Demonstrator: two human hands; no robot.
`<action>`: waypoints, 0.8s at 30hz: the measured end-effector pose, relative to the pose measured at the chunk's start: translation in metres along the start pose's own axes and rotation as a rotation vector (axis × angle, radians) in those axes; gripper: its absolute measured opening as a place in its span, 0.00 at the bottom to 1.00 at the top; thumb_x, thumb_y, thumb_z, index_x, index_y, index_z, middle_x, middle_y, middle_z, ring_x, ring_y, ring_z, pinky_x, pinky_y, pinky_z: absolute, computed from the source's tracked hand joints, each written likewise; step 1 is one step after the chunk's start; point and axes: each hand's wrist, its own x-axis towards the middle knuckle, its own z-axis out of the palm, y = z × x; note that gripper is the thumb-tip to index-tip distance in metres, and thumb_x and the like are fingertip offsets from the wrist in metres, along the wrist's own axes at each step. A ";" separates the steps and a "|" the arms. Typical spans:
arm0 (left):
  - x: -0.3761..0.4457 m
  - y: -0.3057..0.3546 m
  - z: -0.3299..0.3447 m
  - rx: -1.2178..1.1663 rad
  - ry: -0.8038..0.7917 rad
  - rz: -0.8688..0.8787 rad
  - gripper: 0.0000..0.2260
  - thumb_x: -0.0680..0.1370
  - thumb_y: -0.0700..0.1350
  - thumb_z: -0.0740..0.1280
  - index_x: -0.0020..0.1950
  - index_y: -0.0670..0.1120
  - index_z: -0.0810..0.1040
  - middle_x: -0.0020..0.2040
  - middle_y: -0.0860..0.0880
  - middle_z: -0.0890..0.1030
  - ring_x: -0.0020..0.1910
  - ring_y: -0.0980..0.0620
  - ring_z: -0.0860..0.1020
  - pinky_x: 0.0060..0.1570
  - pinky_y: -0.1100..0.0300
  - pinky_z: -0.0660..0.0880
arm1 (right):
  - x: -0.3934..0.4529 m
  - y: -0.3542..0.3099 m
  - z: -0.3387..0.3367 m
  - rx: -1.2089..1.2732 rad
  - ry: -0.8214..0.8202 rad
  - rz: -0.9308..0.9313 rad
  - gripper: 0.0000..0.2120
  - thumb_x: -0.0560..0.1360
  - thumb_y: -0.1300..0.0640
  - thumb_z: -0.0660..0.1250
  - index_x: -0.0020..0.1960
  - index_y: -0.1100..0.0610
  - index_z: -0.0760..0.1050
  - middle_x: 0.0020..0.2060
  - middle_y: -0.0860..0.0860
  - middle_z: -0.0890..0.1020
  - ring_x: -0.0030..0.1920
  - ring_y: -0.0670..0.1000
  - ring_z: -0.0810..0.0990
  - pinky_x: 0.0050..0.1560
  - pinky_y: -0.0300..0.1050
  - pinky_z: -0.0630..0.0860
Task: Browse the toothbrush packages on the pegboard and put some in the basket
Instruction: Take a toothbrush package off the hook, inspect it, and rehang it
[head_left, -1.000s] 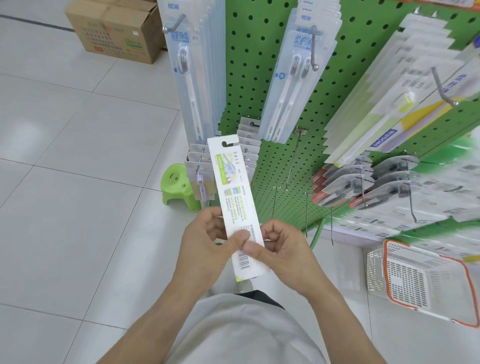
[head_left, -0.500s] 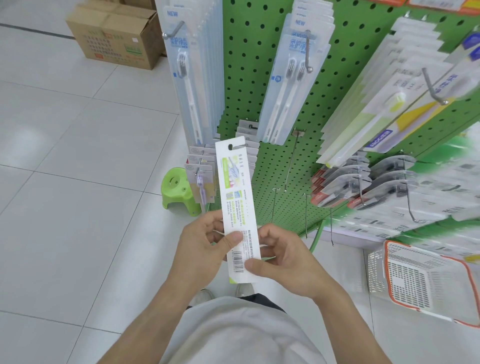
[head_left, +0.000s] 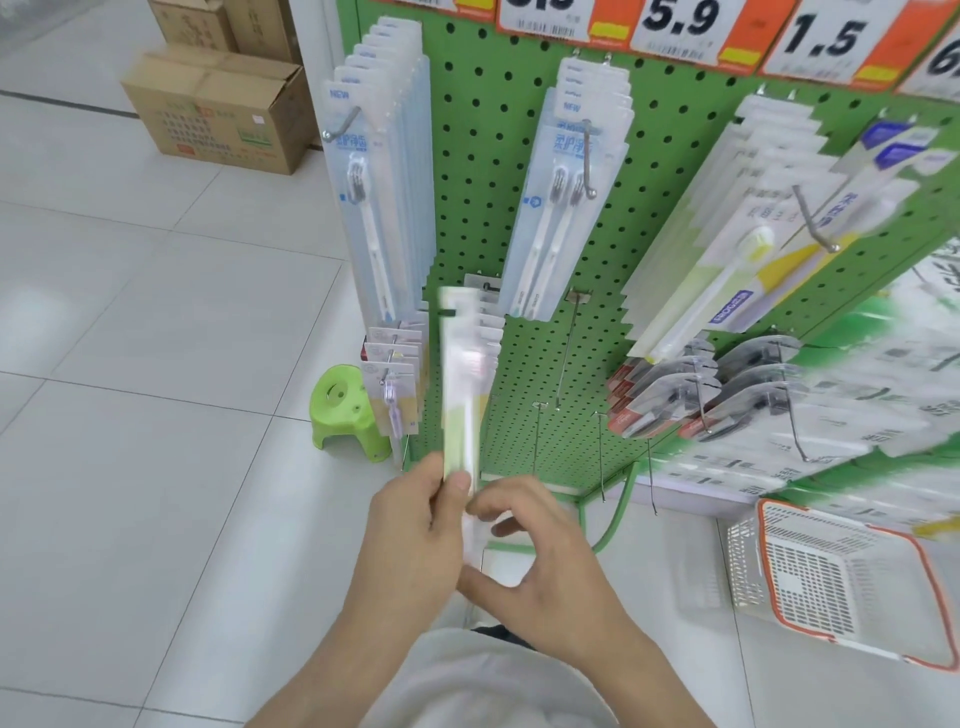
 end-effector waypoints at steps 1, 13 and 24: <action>0.002 -0.003 -0.002 -0.024 -0.003 -0.002 0.17 0.78 0.53 0.61 0.43 0.40 0.77 0.34 0.39 0.78 0.33 0.46 0.72 0.35 0.50 0.69 | 0.000 0.000 -0.001 -0.002 0.026 0.014 0.17 0.71 0.48 0.78 0.56 0.49 0.77 0.52 0.42 0.78 0.56 0.47 0.79 0.54 0.39 0.76; 0.023 0.007 -0.011 -0.505 -0.272 -0.108 0.10 0.75 0.39 0.70 0.55 0.41 0.85 0.50 0.42 0.87 0.50 0.42 0.86 0.53 0.50 0.82 | 0.006 -0.011 -0.028 0.553 0.013 0.306 0.27 0.71 0.51 0.80 0.66 0.40 0.74 0.57 0.54 0.85 0.45 0.64 0.86 0.49 0.71 0.80; 0.062 0.063 0.010 -0.445 -0.329 0.179 0.10 0.77 0.39 0.71 0.58 0.43 0.81 0.52 0.47 0.87 0.52 0.47 0.85 0.54 0.56 0.81 | 0.007 -0.002 -0.066 0.272 -0.003 0.340 0.16 0.75 0.56 0.76 0.61 0.50 0.76 0.53 0.47 0.86 0.52 0.50 0.86 0.59 0.52 0.80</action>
